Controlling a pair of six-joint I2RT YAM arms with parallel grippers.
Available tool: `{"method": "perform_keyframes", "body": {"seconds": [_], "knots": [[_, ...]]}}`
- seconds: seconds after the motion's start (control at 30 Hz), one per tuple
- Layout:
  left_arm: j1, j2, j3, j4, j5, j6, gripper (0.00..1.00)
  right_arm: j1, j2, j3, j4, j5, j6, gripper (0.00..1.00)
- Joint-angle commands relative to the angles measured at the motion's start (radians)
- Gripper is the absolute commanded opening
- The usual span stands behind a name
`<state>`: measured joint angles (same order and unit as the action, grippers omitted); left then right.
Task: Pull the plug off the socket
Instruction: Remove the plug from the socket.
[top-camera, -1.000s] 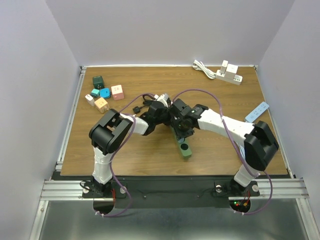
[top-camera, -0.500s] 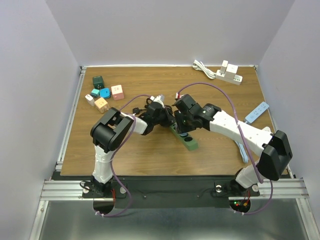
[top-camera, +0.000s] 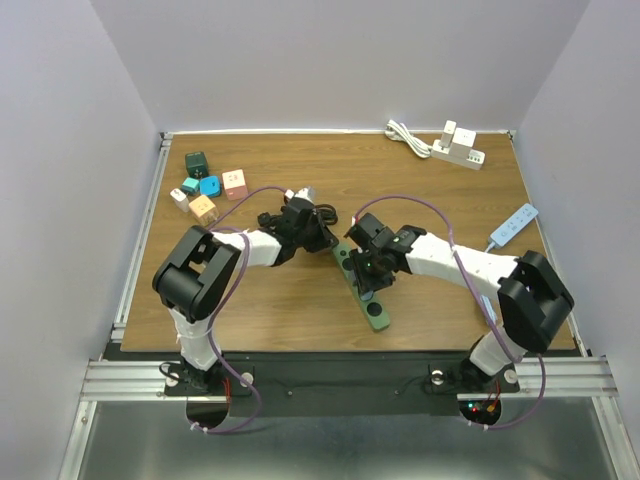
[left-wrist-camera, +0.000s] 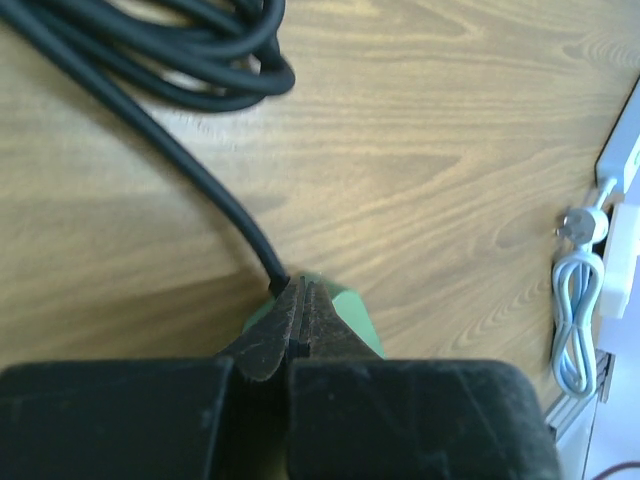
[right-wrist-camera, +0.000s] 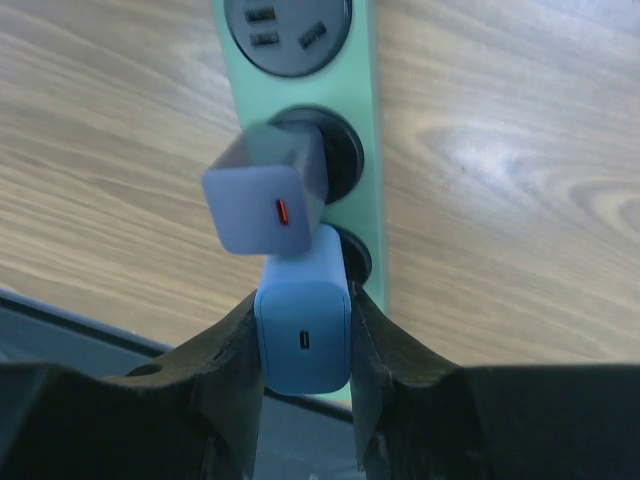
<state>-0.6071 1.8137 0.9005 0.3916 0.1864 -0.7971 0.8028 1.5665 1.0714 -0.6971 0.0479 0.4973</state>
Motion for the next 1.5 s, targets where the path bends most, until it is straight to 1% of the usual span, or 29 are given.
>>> {"method": "perform_keyframes", "body": {"seconds": [0.0, 0.1, 0.2, 0.23, 0.33, 0.4, 0.47, 0.5, 0.53, 0.6, 0.7, 0.83, 0.9, 0.97, 1.1, 1.2, 1.27, 1.33, 1.37, 1.43, 1.47], "knots": [[-0.020, -0.048, -0.005, -0.207, 0.054, 0.027, 0.00, -0.017, 0.014, -0.008, 0.093, 0.073, 0.063, 0.01], [-0.020, -0.053, 0.000, -0.212, 0.058, 0.029, 0.00, -0.016, 0.001, 0.025, 0.087, 0.134, 0.075, 0.00], [-0.020, -0.066, -0.005, -0.220, 0.064, 0.030, 0.00, -0.017, -0.052, 0.093, 0.056, 0.283, 0.122, 0.01], [-0.020, -0.073, -0.006, -0.220, 0.062, 0.027, 0.00, -0.016, -0.077, 0.094, 0.060, 0.308, 0.151, 0.00], [-0.020, -0.096, -0.014, -0.223, 0.059, 0.026, 0.00, -0.016, -0.143, 0.070, 0.091, 0.389, 0.164, 0.00], [-0.020, -0.103, -0.011, -0.227, 0.062, 0.025, 0.00, -0.016, -0.203, 0.032, 0.140, 0.402, 0.153, 0.00], [-0.020, -0.114, -0.005, -0.235, 0.062, 0.024, 0.00, -0.016, -0.215, -0.008, 0.174, 0.382, 0.126, 0.00], [-0.020, -0.131, -0.005, -0.238, 0.065, 0.021, 0.00, -0.017, -0.182, -0.011, 0.170, 0.376, 0.126, 0.01], [-0.020, -0.145, -0.003, -0.241, 0.068, 0.019, 0.00, -0.017, -0.157, -0.014, 0.163, 0.325, 0.126, 0.01], [-0.020, -0.183, 0.000, -0.255, 0.070, 0.021, 0.00, -0.016, -0.090, -0.005, 0.133, 0.284, 0.145, 0.00], [-0.022, -0.237, -0.005, -0.276, 0.077, 0.022, 0.00, -0.017, -0.062, 0.008, 0.140, 0.270, 0.185, 0.00], [-0.022, -0.310, -0.037, -0.281, 0.091, 0.019, 0.00, -0.019, -0.062, 0.064, 0.145, 0.340, 0.187, 0.00], [-0.022, -0.355, -0.058, -0.283, 0.082, 0.018, 0.00, -0.019, -0.066, 0.085, 0.136, 0.417, 0.187, 0.00], [-0.013, -0.384, -0.072, -0.289, 0.073, 0.016, 0.00, -0.019, -0.082, 0.108, 0.128, 0.441, 0.193, 0.00], [0.007, -0.425, -0.084, -0.321, 0.056, 0.007, 0.00, -0.019, -0.072, 0.142, 0.111, 0.368, 0.176, 0.00], [0.033, -0.476, -0.086, -0.384, 0.002, 0.010, 0.00, -0.019, -0.088, 0.153, 0.103, 0.298, 0.172, 0.01], [0.050, -0.523, -0.092, -0.423, -0.059, 0.004, 0.00, -0.017, -0.095, 0.141, 0.169, 0.161, 0.121, 0.00], [0.095, -0.557, -0.104, -0.473, -0.088, -0.008, 0.00, -0.016, -0.053, 0.151, 0.200, 0.046, 0.101, 0.00], [0.116, -0.585, -0.116, -0.484, -0.102, -0.007, 0.00, -0.014, -0.028, 0.157, 0.214, -0.041, 0.087, 0.00], [0.170, -0.612, -0.129, -0.519, -0.125, 0.002, 0.00, -0.001, 0.047, 0.171, 0.241, -0.120, 0.086, 0.00], [0.185, -0.625, -0.132, -0.534, -0.134, 0.006, 0.00, 0.001, 0.064, 0.173, 0.284, -0.162, 0.090, 0.00]]}}
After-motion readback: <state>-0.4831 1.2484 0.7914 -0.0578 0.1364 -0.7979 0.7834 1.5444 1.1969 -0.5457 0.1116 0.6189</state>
